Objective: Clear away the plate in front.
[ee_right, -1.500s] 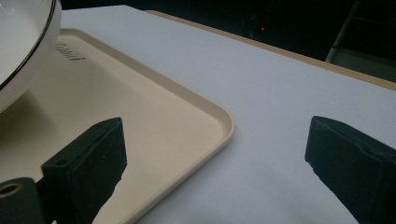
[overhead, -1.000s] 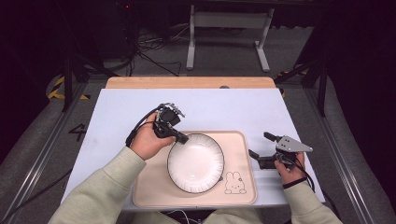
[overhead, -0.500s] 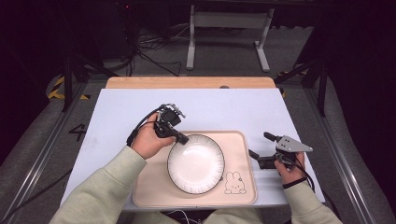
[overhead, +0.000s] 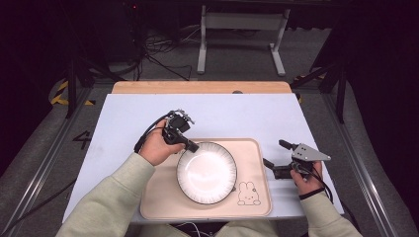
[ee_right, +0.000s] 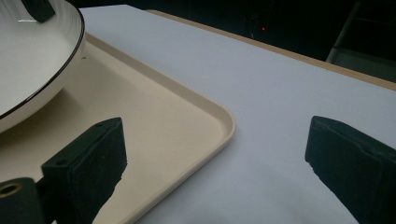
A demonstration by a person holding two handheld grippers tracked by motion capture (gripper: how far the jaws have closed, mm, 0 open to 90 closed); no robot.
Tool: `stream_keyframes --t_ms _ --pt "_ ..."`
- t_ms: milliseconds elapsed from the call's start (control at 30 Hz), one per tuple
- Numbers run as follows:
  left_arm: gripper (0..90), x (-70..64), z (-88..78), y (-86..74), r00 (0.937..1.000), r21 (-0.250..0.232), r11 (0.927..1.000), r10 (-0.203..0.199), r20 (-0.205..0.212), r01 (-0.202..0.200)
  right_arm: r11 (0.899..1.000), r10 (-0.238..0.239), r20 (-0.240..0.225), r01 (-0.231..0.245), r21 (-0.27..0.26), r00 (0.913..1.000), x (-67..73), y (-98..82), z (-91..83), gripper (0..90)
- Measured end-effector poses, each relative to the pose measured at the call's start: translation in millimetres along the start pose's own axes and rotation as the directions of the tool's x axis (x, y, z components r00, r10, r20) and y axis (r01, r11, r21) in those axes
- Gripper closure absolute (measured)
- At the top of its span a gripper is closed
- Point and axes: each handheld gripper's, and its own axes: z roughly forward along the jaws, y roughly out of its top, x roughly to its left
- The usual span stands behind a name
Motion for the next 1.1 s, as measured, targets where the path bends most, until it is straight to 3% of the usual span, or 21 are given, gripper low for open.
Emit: stream_keyframes --t_ms 233,567,800,1100 --pt "84.8 11.0 4.9 -1.6 0.999 0.008 0.9997 -0.024 0.037 0.024 1.0 -0.001 0.001 0.001 0.0 1.0 -0.2 0.0 -0.2 5.6" --pt "84.3 21.2 11.1 -4.8 0.9971 0.025 0.9983 -0.053 0.055 0.052 1.0 -0.001 0.0 0.001 -0.001 1.0 -0.1 0.0 0.0 5.6" --pt "83.5 23.6 16.8 -6.8 0.9984 0.066 0.9963 -0.056 0.005 0.055 1.0 -0.001 -0.001 0.001 -0.001 1.0 -0.1 0.0 0.0 5.6" --pt "82.4 25.7 20.0 -10.2 0.9969 0.065 0.9953 -0.07 -0.038 0.072 1.0 0.0 0.0 0.0 0.0 1.0 -0.3 0.0 -0.1 5.6"
